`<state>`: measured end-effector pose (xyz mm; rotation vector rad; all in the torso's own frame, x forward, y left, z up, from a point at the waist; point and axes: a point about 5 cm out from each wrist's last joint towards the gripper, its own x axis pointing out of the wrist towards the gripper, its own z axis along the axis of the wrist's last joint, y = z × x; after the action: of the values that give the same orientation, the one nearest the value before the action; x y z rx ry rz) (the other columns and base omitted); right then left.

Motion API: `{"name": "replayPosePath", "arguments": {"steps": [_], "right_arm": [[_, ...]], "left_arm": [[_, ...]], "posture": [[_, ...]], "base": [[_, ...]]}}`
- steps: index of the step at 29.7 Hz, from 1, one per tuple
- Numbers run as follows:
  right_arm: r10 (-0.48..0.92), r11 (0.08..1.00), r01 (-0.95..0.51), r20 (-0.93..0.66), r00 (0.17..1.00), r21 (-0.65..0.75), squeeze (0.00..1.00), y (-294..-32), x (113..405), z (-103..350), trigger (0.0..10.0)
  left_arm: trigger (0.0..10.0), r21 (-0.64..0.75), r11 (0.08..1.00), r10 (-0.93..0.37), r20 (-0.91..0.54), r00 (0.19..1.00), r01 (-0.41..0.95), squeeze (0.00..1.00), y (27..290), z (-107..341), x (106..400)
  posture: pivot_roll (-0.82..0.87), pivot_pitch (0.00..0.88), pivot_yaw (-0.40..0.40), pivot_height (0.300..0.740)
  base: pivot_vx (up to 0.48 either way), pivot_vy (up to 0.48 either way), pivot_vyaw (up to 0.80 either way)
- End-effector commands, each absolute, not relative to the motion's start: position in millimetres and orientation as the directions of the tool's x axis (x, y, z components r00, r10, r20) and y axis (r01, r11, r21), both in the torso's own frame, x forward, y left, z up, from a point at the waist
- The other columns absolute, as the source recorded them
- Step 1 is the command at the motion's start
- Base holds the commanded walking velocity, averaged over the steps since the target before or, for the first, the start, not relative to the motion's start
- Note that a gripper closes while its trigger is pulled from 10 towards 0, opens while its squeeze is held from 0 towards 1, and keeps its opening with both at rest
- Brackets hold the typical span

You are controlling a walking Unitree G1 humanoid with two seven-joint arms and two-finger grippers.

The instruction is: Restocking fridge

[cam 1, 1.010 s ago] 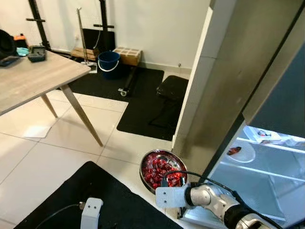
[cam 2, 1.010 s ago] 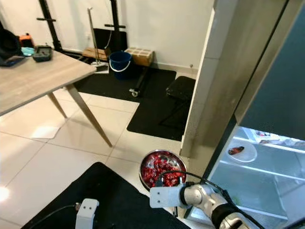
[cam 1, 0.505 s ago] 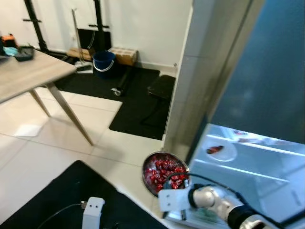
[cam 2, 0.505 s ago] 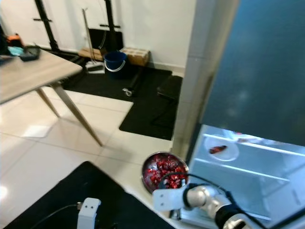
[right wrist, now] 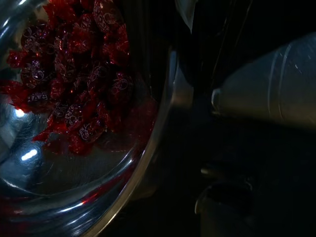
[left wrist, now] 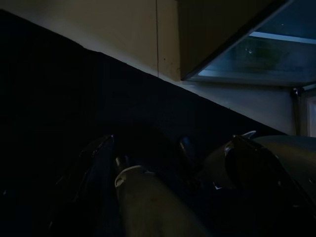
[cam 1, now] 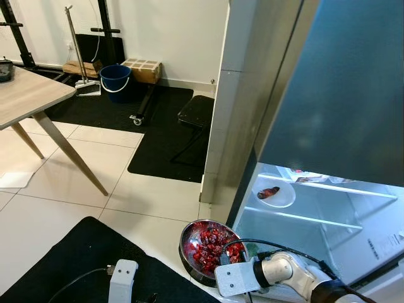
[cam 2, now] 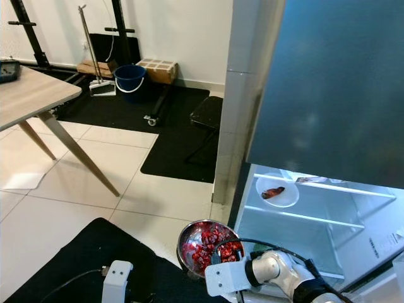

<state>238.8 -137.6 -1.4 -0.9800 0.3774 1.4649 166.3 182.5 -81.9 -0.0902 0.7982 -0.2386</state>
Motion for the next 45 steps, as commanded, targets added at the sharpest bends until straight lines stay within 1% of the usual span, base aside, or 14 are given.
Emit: {"name": "replayPosePath", "arguments": {"steps": [1,3,4,11,14,15,17,18,21,24,27,32,36,45], "right_arm": [[0.647,-0.187,-0.920,-0.748,0.148,-0.344,0.00,-141.3,242.8,4.5,10.0],[0.640,-0.189,-0.922,-0.755,0.146,-0.338,0.00,-144.7,242.7,5.1,10.0],[0.619,-0.184,-0.928,-0.772,0.147,-0.324,0.00,-154.0,242.2,5.2,10.0],[0.571,-0.151,-0.941,-0.804,0.166,-0.302,0.00,-176.9,241.3,5.1,10.0],[0.581,-0.139,-0.944,-0.797,0.166,-0.298,0.00,-180.8,240.6,7.6,10.0],[0.615,-0.141,-0.948,-0.775,0.143,-0.287,0.00,-176.3,238.4,10.0,10.0],[0.639,-0.144,-0.950,-0.759,0.126,-0.279,0.00,-173.2,236.9,11.8,10.0],[0.678,-0.177,-0.944,-0.730,0.089,-0.279,0.00,-164.5,233.4,16.0,10.0],[0.692,-0.197,-0.938,-0.718,0.074,-0.287,0.00,-159.7,231.7,17.8,10.0],[0.722,-0.246,-0.912,-0.690,0.054,-0.328,0.00,-146.0,230.1,24.1,10.0],[0.737,-0.265,-0.898,-0.674,0.046,-0.351,0.00,-138.0,230.7,28.4,10.0],[0.725,-0.293,-0.892,-0.688,0.028,-0.345,0.00,-137.2,230.2,31.1,10.0],[0.717,-0.298,-0.890,-0.696,0.030,-0.346,0.00,-138.5,230.8,31.3,10.0],[0.705,-0.296,-0.889,-0.708,0.043,-0.349,0.00,-138.7,232.1,31.6,10.0]], "left_arm": [[10.0,-0.169,0.970,-0.241,-0.703,0.669,0.172,0.00,183.2,-83.1,163.4],[10.0,-0.169,0.971,-0.241,-0.703,0.670,0.172,0.00,183.5,-83.1,163.5],[10.0,-0.168,0.971,-0.240,-0.702,0.670,0.172,0.00,183.9,-83.0,163.5],[10.0,-0.167,0.971,-0.238,-0.703,0.670,0.171,0.00,184.5,-83.0,163.4],[10.0,-0.165,0.971,-0.238,-0.704,0.669,0.172,0.00,184.9,-83.0,163.1],[10.0,-0.164,0.971,-0.239,-0.705,0.668,0.174,0.00,184.9,-83.0,163.0],[10.0,-0.164,0.971,-0.240,-0.705,0.668,0.176,0.00,185.0,-83.1,162.9],[10.0,-0.162,0.971,-0.240,-0.706,0.666,0.178,0.00,185.5,-83.0,162.9],[10.0,-0.161,0.971,-0.240,-0.706,0.667,0.179,0.00,185.7,-83.0,163.0],[10.0,-0.158,0.970,-0.240,-0.706,0.666,0.182,0.00,185.9,-82.8,163.2],[10.0,-0.156,0.971,-0.239,-0.706,0.667,0.183,0.00,186.6,-82.7,163.4],[10.0,-0.153,0.970,-0.241,-0.706,0.666,0.188,0.00,187.5,-82.5,163.2],[10.0,-0.150,0.969,-0.243,-0.707,0.664,0.195,0.00,187.7,-82.4,163.3],[10.0,-0.156,0.967,-0.253,-0.704,0.663,0.203,0.00,186.5,-82.1,164.1]], "posture": [[-0.05,0.000,-0.056,0.740],[-0.05,0.000,-0.056,0.740],[-0.05,0.000,-0.056,0.740],[-0.05,0.000,-0.054,0.740],[-0.05,0.000,-0.054,0.740],[-0.05,0.000,-0.054,0.740],[-0.05,0.000,-0.054,0.740],[-0.05,0.000,-0.050,0.740],[-0.05,0.000,-0.050,0.740],[-0.05,0.000,-0.047,0.740],[-0.05,0.000,-0.047,0.740],[-0.05,0.000,-0.045,0.740],[-0.05,0.000,-0.045,0.740],[-0.04,0.000,-0.045,0.740]], "base": [[0.000,0.000,0.00],[0.000,0.000,0.00],[0.000,0.000,0.00],[0.000,0.000,0.00],[0.000,0.000,0.00],[0.000,0.000,0.00],[0.000,0.000,0.00],[0.000,0.000,0.00],[0.000,0.000,0.00],[0.000,0.000,0.00],[0.000,0.000,0.00],[0.000,0.000,0.00],[0.000,0.000,0.00],[0.000,-0.319,0.00]]}}
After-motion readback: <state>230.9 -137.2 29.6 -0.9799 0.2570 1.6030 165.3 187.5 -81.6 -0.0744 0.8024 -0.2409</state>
